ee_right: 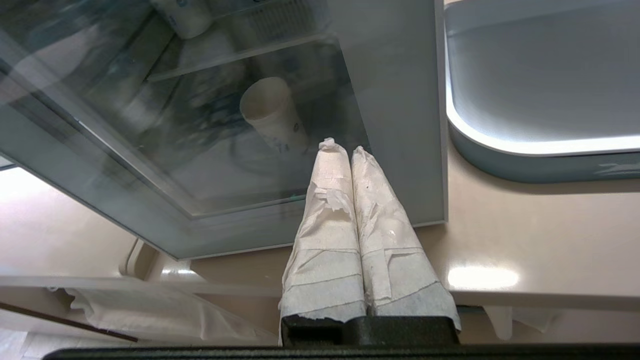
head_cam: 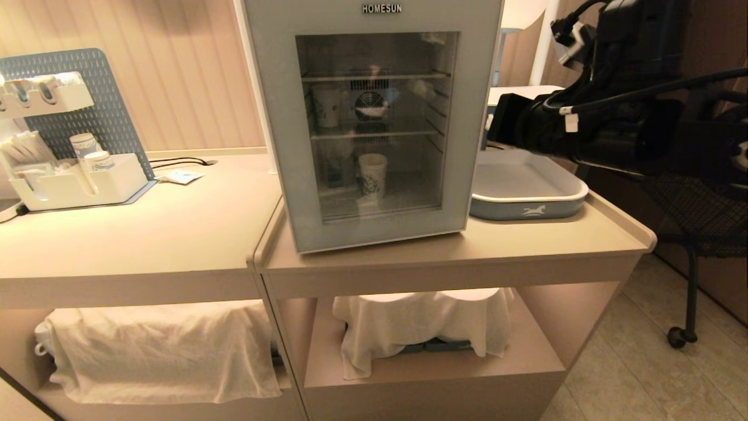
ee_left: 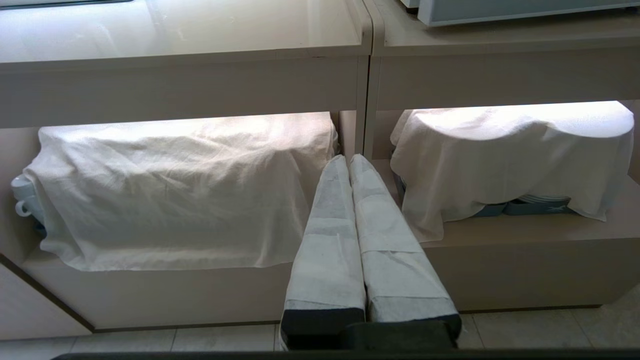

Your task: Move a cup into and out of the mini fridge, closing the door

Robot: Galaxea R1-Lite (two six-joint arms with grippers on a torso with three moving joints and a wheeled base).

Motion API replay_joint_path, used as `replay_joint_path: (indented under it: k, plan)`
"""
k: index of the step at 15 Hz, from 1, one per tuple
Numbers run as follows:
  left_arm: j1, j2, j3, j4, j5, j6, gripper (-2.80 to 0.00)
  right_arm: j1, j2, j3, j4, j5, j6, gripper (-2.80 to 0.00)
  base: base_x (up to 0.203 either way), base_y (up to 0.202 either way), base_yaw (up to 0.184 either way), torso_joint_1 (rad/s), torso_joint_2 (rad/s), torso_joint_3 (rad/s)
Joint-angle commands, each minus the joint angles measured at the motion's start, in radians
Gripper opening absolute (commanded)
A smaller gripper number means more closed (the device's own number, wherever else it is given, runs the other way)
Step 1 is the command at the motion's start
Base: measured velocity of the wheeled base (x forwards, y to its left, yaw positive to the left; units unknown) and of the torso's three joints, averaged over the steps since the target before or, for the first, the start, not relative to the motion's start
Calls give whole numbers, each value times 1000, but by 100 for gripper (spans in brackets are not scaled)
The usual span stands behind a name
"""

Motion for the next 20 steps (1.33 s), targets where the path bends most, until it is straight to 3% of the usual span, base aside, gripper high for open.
replay_joint_path:
  k: [1,4,7,10,13,15,17,20]
  plan:
    - [0,-1,2,0,0,0,-280,-2,88,-37,-22,-5,2,-280,0,0,0,0,0,0]
    - [0,0,0,0,1,0,-280,-7,96,-16,-89,-1,-18,-280,0,0,0,0,0,0]
    - [0,-1,2,0,1,1,-280,-79,20,96,-102,3,-86,-280,0,0,0,0,0,0]
    - [0,-1,1,0,0,0,-280,-197,-160,264,-109,61,-231,-280,0,0,0,0,0,0]
    - [0,-1,2,0,1,0,-280,-363,-431,570,-103,120,-448,-280,0,0,0,0,0,0]
    - [0,0,2,0,1,1,-280,-429,-636,766,-92,174,-522,-280,0,0,0,0,0,0]
    - [0,0,2,0,0,0,-280,-459,-853,934,-22,206,-545,-280,0,0,0,0,0,0]
    - [0,-2,2,0,2,0,-280,-478,-1143,1158,95,228,-485,-280,0,0,0,0,0,0]
